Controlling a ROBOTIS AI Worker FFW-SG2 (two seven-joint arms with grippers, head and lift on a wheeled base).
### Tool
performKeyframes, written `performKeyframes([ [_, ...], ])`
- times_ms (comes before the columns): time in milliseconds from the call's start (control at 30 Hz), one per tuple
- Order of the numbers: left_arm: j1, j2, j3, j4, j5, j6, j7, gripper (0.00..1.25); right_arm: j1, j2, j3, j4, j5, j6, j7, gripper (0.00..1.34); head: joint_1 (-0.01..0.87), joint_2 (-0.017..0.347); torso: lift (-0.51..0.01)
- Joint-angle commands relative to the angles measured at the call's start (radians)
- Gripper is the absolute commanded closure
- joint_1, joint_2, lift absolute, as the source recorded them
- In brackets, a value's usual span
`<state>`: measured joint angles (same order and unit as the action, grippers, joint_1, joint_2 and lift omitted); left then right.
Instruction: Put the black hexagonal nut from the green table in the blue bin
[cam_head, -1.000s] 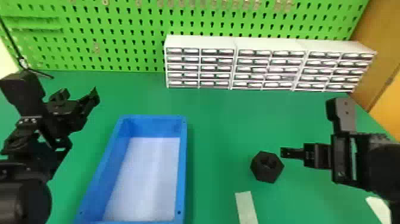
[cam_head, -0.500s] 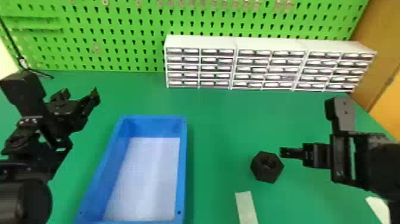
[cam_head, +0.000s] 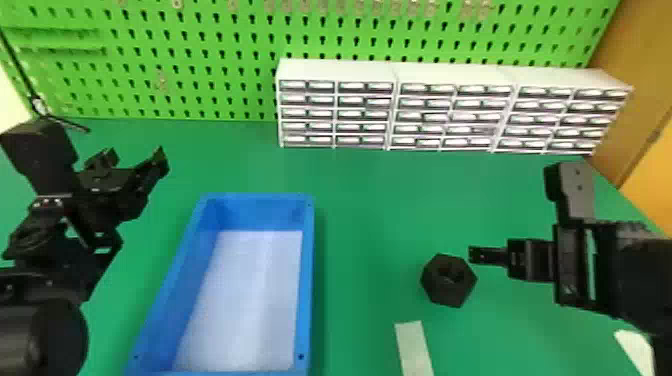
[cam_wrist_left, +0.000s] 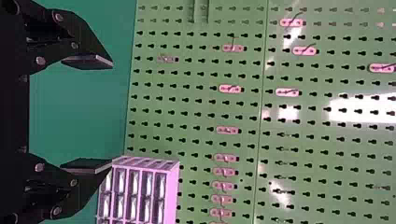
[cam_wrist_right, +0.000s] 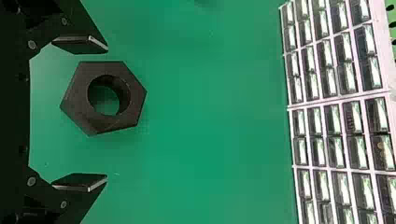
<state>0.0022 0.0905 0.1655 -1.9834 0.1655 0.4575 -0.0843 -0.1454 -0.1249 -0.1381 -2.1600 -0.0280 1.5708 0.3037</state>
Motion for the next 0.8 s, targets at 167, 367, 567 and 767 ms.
performKeyframes([
  [167,-0.002,0.0,-0.003,0.003,0.0,0.001,0.0,0.5,-0.019,-0.01,0.023,0.04,-0.004,0.001,0.0,0.3,0.692,0.008,-0.097],
  [367,-0.004,0.0,-0.004,0.006,-0.001,0.001,0.0,0.5,-0.036,-0.012,0.041,0.083,-0.006,0.001,0.0,0.3,0.692,0.008,-0.097],
  [567,-0.005,0.0,-0.007,0.008,0.0,0.0,0.0,0.5,-0.057,-0.012,0.064,0.135,-0.009,0.001,0.0,0.3,0.692,0.008,-0.097],
  [767,-0.008,0.0,-0.009,0.009,0.0,0.001,0.0,0.5,-0.083,-0.013,0.092,0.192,-0.013,0.001,0.0,0.3,0.692,0.008,-0.097],
])
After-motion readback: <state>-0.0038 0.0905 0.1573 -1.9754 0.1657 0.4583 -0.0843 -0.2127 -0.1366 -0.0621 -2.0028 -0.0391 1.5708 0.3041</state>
